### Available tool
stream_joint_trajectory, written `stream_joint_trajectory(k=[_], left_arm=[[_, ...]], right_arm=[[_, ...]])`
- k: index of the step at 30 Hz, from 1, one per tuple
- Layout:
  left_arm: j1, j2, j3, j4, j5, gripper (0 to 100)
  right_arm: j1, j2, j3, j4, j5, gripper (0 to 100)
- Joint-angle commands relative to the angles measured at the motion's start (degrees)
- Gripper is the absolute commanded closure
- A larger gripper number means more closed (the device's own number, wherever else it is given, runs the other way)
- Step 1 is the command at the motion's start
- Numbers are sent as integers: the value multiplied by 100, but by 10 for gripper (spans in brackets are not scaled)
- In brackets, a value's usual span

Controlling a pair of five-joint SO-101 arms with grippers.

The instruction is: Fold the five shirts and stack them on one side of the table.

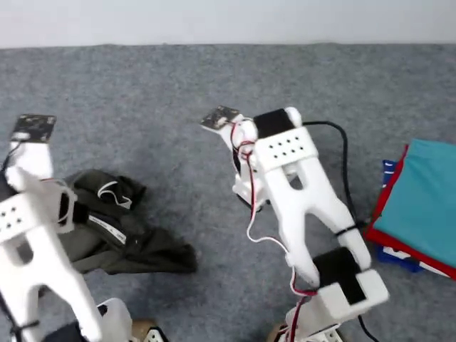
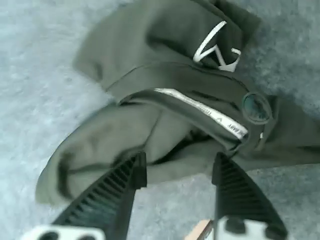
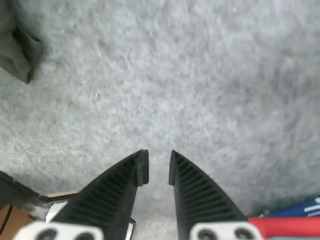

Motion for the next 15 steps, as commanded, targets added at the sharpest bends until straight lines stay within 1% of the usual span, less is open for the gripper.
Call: stream_joint_trajectory(k=[1, 7, 11, 13, 15], left_arm=[[308, 589, 31, -378, -44, 778], [396, 1908, -4, -985, -53, 779], [413, 2796, -13, -1231, -53, 783], [536, 3235, -84, -1222, -62, 806], [756, 3587, -251, -1099, -62, 858]], right_arm=[[163, -629, 220, 224, -26, 915], [303, -1262, 791, 224, -35, 915], [479, -1675, 1160, 224, -44, 915], [541, -1851, 1336, 224, -44, 915], [611, -2026, 1503, 224, -44, 915]])
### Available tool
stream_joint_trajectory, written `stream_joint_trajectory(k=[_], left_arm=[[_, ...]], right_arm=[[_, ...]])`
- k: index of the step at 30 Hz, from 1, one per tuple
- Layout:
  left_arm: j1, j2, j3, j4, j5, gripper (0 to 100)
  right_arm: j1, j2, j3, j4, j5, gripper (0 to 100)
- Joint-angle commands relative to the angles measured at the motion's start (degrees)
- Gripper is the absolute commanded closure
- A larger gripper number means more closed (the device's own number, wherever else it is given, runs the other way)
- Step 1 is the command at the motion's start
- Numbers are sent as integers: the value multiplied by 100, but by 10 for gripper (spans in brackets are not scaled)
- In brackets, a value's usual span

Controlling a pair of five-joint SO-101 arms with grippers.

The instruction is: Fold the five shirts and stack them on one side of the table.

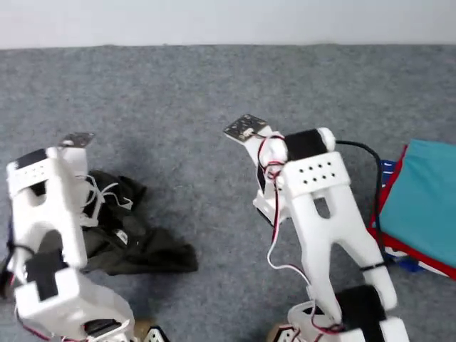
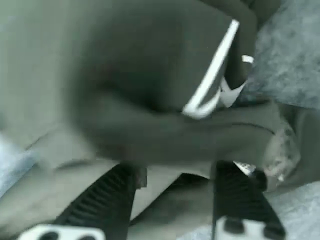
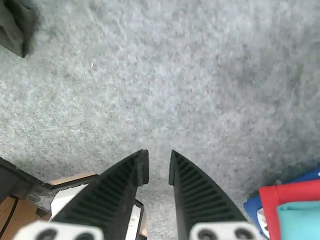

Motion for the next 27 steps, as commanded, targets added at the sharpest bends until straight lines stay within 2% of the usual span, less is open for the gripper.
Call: stream_joint_trajectory(k=[1, 4, 9, 17, 27], left_arm=[[396, 475, -426, 158, -62, 886], [870, 686, -963, 475, -62, 985], [1459, 396, -2149, 835, 9, 987], [1899, 114, -4330, 791, 791, 987], [2629, 105, -5552, -360, 826, 987]], right_arm=[[163, -488, 149, 224, -44, 915], [233, -708, 299, 224, -44, 915], [356, -954, 360, 224, -44, 915], [391, -1121, 360, 233, -44, 915], [382, -1077, 475, 224, -44, 915]])
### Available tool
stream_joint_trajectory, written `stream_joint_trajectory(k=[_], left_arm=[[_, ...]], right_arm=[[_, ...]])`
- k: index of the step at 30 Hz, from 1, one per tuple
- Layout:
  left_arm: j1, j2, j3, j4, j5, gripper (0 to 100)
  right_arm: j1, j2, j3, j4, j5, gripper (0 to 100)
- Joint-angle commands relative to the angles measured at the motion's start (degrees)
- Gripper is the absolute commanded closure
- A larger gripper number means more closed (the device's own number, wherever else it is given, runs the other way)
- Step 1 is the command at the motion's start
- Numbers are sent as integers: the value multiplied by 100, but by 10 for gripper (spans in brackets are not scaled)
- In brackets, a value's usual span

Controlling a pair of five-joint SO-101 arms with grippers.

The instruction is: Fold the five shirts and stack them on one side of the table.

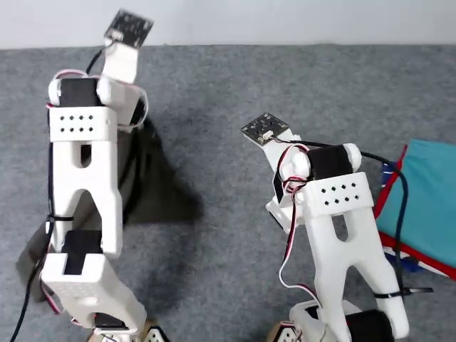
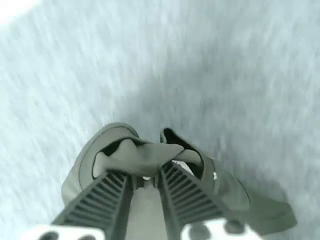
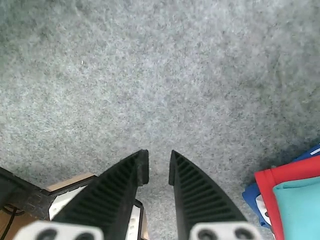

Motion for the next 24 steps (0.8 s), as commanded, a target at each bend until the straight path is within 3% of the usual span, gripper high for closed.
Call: stream_joint_trajectory(k=[1, 10, 16, 24], left_arm=[[334, -387, -505, -607, 35, 987], [809, -44, -215, -1521, 35, 964], [765, 220, -558, -686, 352, 843], [457, 237, -1473, 519, 422, 834]], right_arm=[[40, -163, 105, 224, -44, 915], [48, -207, 422, 224, -44, 916], [48, -163, 413, 207, -44, 916], [13, -154, 396, -532, -26, 915]])
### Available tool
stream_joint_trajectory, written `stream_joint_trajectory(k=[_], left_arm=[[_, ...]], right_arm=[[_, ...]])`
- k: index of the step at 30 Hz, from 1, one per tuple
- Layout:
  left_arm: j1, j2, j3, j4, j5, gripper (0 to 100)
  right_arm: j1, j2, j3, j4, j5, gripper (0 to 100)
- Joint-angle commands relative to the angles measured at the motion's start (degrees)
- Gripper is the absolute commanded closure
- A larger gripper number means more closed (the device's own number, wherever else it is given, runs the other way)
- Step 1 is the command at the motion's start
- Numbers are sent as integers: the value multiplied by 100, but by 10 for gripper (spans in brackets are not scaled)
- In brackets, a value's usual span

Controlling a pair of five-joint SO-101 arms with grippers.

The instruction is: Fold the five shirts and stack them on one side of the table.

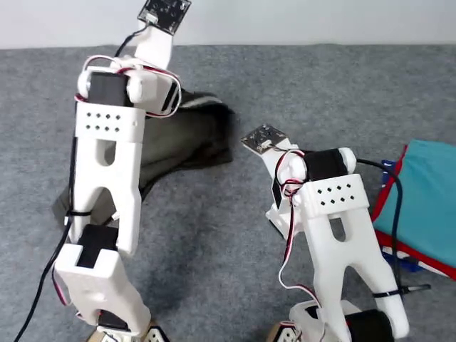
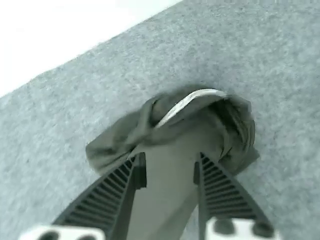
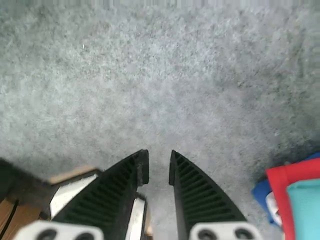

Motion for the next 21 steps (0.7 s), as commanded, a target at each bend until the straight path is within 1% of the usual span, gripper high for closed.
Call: stream_joint_trajectory(k=[1, 5, 8, 10, 11, 15, 21], left_arm=[[-343, -62, -462, 360, 70, 834], [-1011, -79, -505, 826, 79, 834], [-1556, -79, -462, 1248, 79, 834], [-1987, -88, -321, 1257, 79, 836], [-2189, -88, -268, 1257, 79, 842], [-2796, -88, 4, 1257, 44, 871], [-3244, -88, 321, 1257, 35, 882]], right_arm=[[4, -145, -70, -444, -26, 915], [-4, -4, -79, -1138, -26, 909], [-136, 532, -387, -1305, -44, 832], [-268, 1042, -809, -1288, -79, 774], [-347, 1314, -1073, -1288, -185, 762], [-646, 2422, -2189, -1279, -607, 760], [-1068, 4022, -3798, -1279, -914, 760]])
